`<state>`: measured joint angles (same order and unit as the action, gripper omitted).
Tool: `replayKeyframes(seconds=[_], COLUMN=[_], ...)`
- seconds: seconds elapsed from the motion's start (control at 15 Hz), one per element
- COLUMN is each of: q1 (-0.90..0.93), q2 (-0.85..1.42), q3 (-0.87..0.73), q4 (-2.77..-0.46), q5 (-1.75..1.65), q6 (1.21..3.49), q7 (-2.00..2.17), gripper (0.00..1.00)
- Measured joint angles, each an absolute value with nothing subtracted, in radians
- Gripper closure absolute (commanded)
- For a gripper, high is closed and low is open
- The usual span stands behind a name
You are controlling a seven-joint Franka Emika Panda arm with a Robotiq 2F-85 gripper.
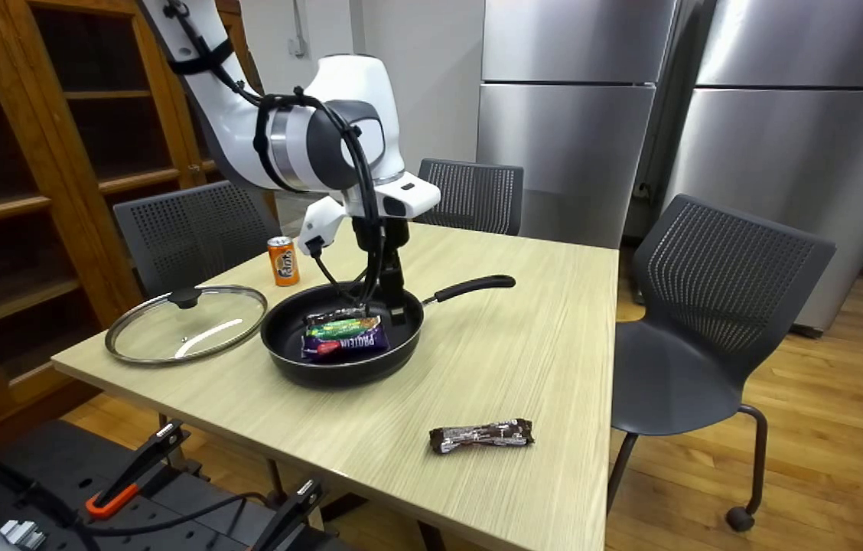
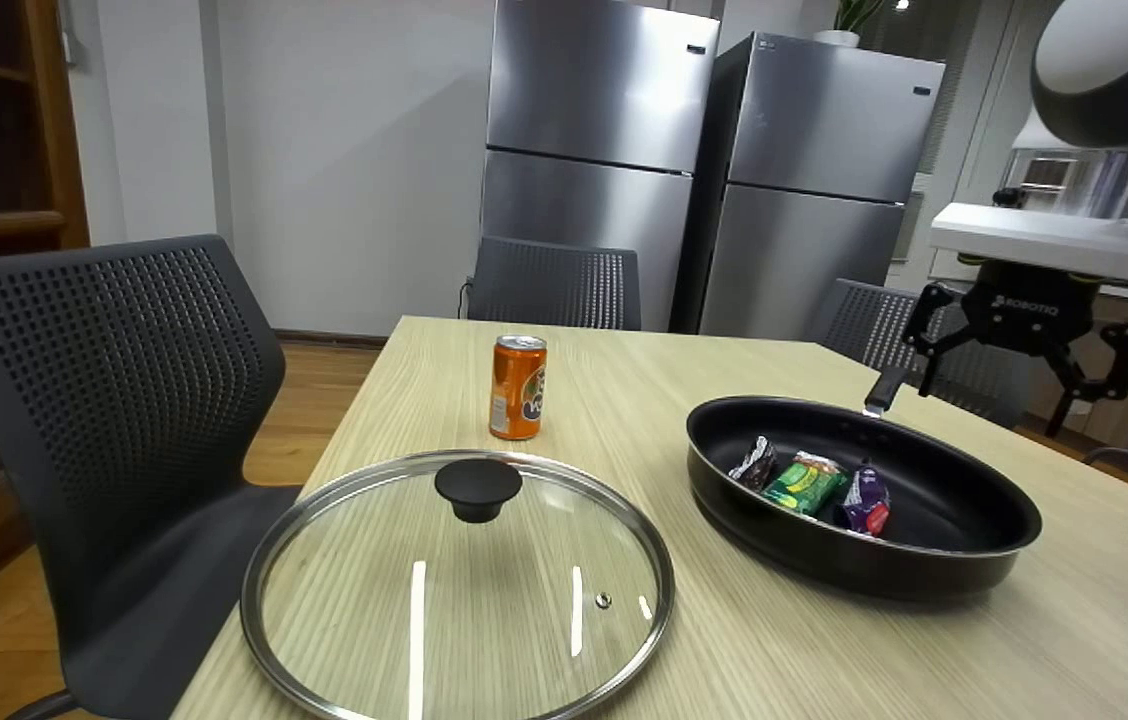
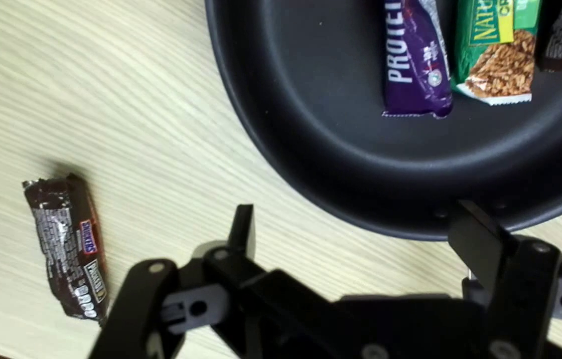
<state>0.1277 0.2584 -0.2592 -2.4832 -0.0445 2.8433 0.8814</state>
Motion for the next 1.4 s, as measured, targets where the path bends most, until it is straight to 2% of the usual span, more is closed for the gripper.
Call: replayKeyframes(seconds=[1.4], q1=[-0.139], q2=[0.255], q3=[-0.247], q4=[-2.536], q5=[0.239], q6=[2.854], q7=[0.466], gripper=[0.0])
